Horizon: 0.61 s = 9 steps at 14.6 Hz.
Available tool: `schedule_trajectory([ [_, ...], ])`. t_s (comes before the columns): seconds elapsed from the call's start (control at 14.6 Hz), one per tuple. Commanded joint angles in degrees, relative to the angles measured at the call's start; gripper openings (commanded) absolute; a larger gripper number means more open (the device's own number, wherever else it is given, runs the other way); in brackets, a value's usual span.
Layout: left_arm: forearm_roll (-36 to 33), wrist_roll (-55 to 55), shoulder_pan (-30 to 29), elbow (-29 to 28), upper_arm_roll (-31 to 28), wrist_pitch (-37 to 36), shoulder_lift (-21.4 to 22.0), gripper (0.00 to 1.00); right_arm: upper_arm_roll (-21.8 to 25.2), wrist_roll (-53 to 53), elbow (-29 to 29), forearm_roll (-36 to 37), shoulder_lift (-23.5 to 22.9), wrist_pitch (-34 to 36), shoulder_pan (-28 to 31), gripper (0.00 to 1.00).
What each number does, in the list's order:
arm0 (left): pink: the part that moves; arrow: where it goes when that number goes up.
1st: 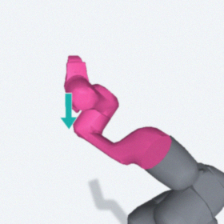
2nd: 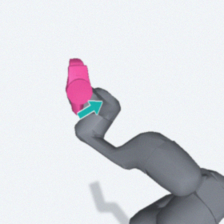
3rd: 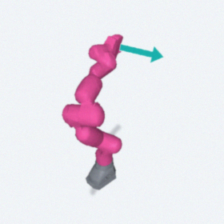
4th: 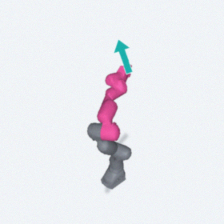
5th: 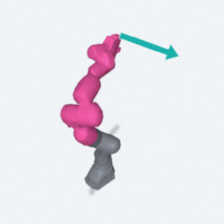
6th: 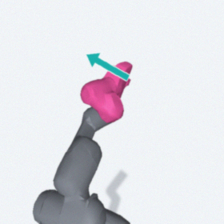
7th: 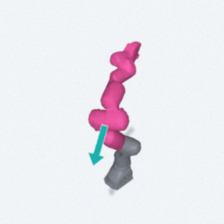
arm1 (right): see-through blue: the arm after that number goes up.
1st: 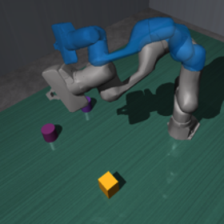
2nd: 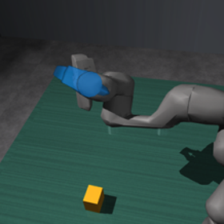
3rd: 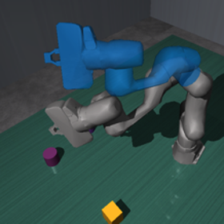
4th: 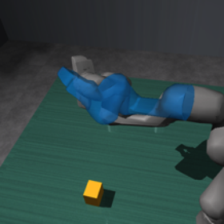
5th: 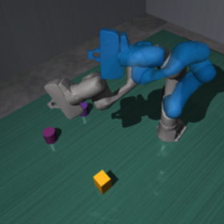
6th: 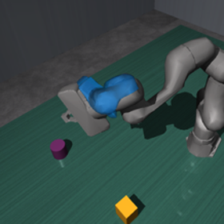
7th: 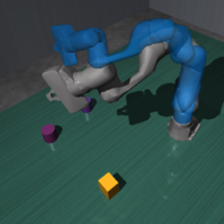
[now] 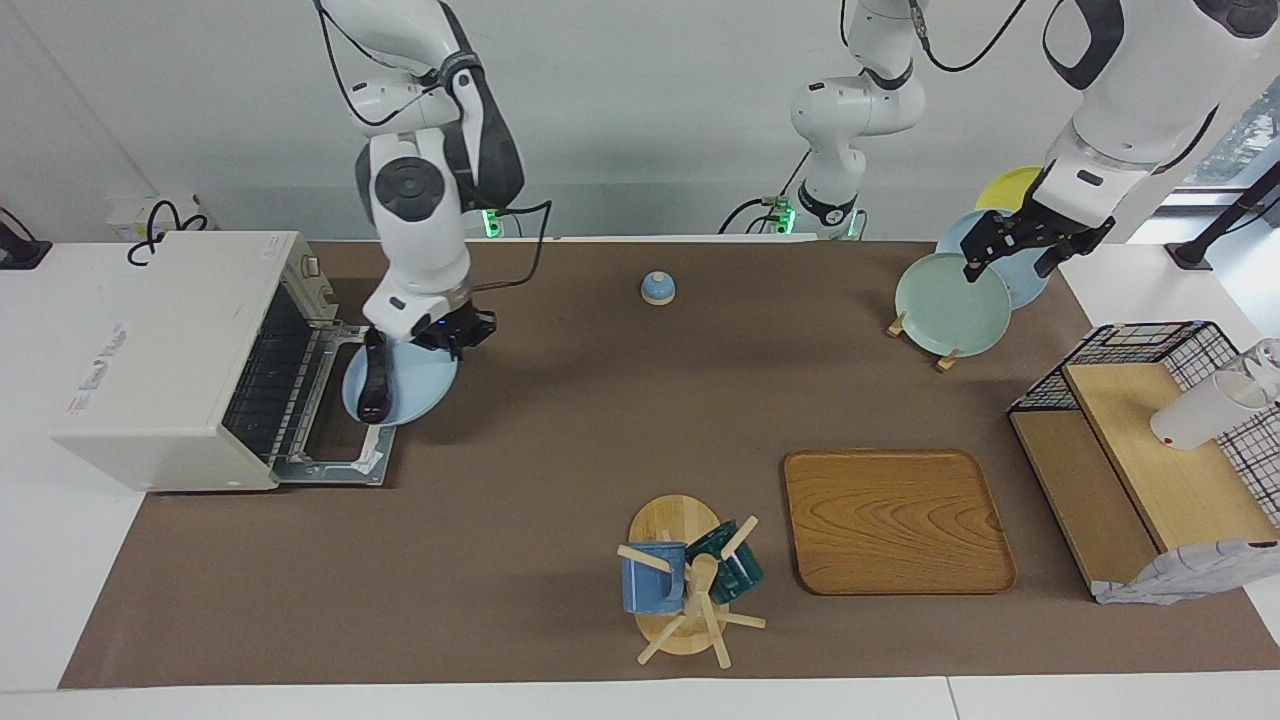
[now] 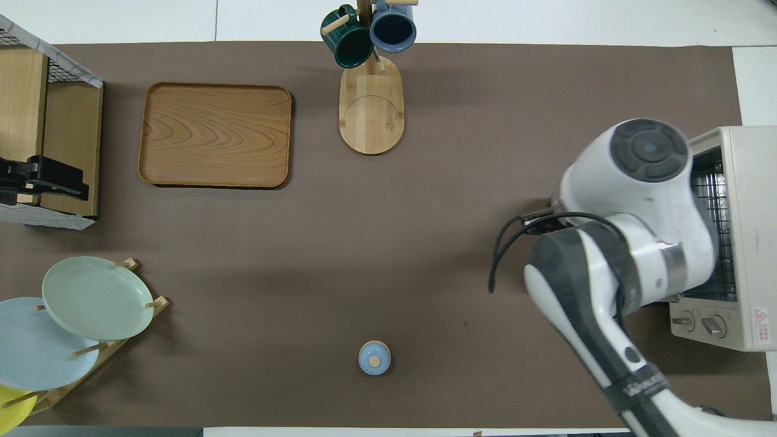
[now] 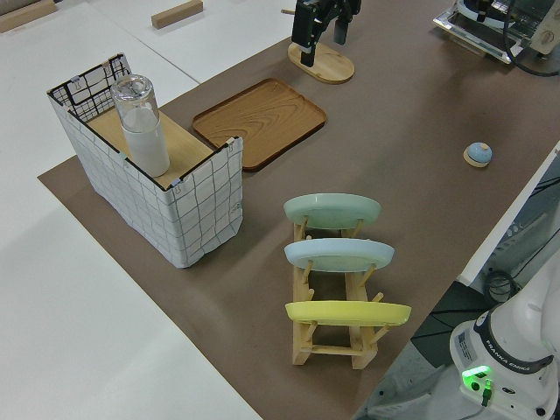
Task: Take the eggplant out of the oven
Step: 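Pull the eggplant out of the oven with the right gripper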
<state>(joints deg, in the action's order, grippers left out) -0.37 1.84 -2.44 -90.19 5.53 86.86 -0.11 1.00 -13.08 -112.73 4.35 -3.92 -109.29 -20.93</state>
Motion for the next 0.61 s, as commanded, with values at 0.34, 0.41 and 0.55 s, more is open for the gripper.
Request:
schedule_trajectory([
  [0.34, -0.9, -0.6, -0.5, -0.5, 0.4, 1.8, 0.4, 1.00, 0.3, -30.2, 27.4, 0.1, -23.5, 6.7, -19.2, 0.00],
  [0.41, -0.9, -0.6, -0.5, -0.5, 0.4, 1.8, 0.4, 1.00, 0.3, -33.5, 29.1, -0.2, -26.2, 5.8, -20.3, 0.00],
  [0.55, -0.9, -0.6, -0.5, -0.9, 0.4, 2.4, 0.5, 1.00, -0.1, -34.6, 30.0, -0.5, -28.3, 3.7, -22.6, 0.00],
])
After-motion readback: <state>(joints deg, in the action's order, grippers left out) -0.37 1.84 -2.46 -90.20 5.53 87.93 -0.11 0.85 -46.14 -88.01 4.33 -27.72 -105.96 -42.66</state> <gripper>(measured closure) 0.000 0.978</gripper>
